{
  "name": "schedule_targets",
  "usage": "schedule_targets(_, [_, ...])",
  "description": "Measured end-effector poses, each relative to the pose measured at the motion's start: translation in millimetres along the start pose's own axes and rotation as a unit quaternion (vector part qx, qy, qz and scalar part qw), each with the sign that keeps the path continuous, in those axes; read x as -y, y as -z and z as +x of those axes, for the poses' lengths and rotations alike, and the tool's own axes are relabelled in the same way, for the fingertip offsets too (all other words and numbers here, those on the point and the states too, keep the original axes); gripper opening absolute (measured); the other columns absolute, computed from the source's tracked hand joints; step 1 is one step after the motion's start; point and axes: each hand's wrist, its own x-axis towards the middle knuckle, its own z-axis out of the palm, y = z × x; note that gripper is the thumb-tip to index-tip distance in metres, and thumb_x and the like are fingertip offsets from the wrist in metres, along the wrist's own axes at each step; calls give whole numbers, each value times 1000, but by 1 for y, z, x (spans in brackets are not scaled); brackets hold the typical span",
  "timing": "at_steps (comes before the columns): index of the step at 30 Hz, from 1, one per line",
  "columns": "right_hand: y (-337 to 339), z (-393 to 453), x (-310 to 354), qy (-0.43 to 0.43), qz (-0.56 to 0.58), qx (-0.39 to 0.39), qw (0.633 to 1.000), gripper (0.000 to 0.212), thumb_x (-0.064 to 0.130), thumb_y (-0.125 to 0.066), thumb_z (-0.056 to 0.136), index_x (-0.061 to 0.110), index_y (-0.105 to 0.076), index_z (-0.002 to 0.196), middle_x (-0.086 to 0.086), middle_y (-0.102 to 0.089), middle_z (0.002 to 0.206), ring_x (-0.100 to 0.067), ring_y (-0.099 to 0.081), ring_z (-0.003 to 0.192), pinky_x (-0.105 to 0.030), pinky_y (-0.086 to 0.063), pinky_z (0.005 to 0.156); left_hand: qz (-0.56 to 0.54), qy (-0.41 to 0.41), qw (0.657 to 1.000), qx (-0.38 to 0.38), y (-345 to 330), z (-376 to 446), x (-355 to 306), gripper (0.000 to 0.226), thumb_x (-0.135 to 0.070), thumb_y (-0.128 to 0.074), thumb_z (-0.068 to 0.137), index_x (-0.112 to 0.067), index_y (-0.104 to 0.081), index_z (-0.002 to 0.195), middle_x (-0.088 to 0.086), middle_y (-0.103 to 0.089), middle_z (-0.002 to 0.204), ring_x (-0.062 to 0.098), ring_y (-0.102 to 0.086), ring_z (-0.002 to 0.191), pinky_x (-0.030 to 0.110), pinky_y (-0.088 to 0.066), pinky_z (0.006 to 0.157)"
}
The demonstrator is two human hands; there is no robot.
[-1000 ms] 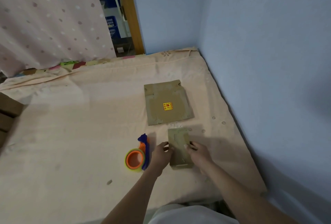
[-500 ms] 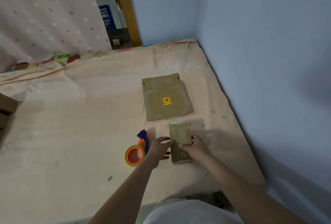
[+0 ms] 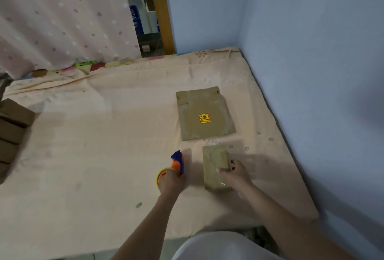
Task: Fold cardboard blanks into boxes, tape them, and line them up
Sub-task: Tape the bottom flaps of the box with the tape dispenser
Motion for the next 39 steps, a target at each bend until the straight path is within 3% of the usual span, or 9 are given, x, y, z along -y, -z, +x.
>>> schedule_targets(3, [0, -4, 4, -2, 5, -11, 1000, 46, 24, -79, 81, 24, -50, 118, 3, -58, 106, -17, -59, 96, -29, -50, 89, 11, -13, 1000, 7, -4, -1, 1, 23, -19, -60, 84, -12, -54, 63, -2, -53, 58, 13, -49, 53, 25, -33, 45])
schedule_targets(8, [-1, -5, 7, -5, 5, -23, 1000, 48, 28, -78, 81, 20, -55, 122, -1, -65, 113, -21, -64, 102, -35, -53, 93, -4, -22, 1000, 4, -1, -3, -1, 24, -6, -53, 85, -11, -47, 62, -1, -48, 59, 11, -43, 51, 23, -30, 43])
schedule_targets(12, [2, -7, 13, -1, -6, -36, 999, 60, 31, -75, 86, 14, -49, 138, -5, -61, 127, -27, -60, 117, -33, -49, 96, -39, -8, 999, -16, 3, -5, 0, 23, -7, -51, 86, -10, -46, 64, 2, -50, 64, 22, -53, 61, 30, -38, 54])
schedule_targets(15, [8, -15, 20, 12, -16, -80, 997, 53, 28, -66, 93, 9, -47, 138, -13, -59, 135, -33, -56, 124, -35, -44, 99, -68, 10, 997, -38, 10, -7, 0, 11, -13, -47, 92, -5, -53, 87, 8, -55, 86, 32, -60, 87, 34, -42, 69])
schedule_targets(18, [17, -28, 34, 38, -9, -129, 991, 52, 20, -58, 98, 6, -41, 145, -17, -54, 142, -36, -50, 131, -36, -40, 103, -115, -10, 993, -34, 26, -11, 1, 16, -17, -46, 97, -3, -47, 88, 14, -57, 90, 26, -54, 73, 32, -39, 59])
schedule_targets(23, [15, -44, 57, 132, 2, -152, 980, 29, 9, -55, 97, 8, -57, 126, -8, -65, 125, -28, -60, 118, -30, -44, 93, -226, -67, 972, 4, 69, -40, 8, 14, -15, -41, 99, -5, -50, 95, 8, -58, 86, 19, -50, 69, 28, -37, 57])
schedule_targets(28, [5, -52, 85, 168, -1, -45, 985, 22, 18, -55, 100, 16, -67, 118, 2, -68, 114, -16, -63, 104, -28, -51, 90, -277, -141, 949, 63, 106, -71, 15, 29, -28, -44, 83, -7, -59, 96, 15, -65, 90, 21, -57, 76, 34, -41, 68])
schedule_targets(33, [8, -52, 96, -8, 161, 188, 969, 25, 24, -59, 101, 7, -63, 119, -12, -71, 110, -25, -73, 97, -39, -61, 84, -273, -195, 936, 105, 122, -91, 10, 32, -33, -43, 77, -11, -60, 94, 3, -69, 86, 17, -64, 80, 30, -47, 70])
schedule_targets(39, [27, -59, 91, -32, 220, 276, 935, 26, 22, -59, 101, 7, -60, 121, -18, -72, 111, -28, -74, 97, -42, -61, 80, -241, -209, 940, 120, 122, -98, 2, 34, -33, -43, 78, -13, -61, 98, 3, -70, 93, 21, -66, 88, 31, -50, 74])
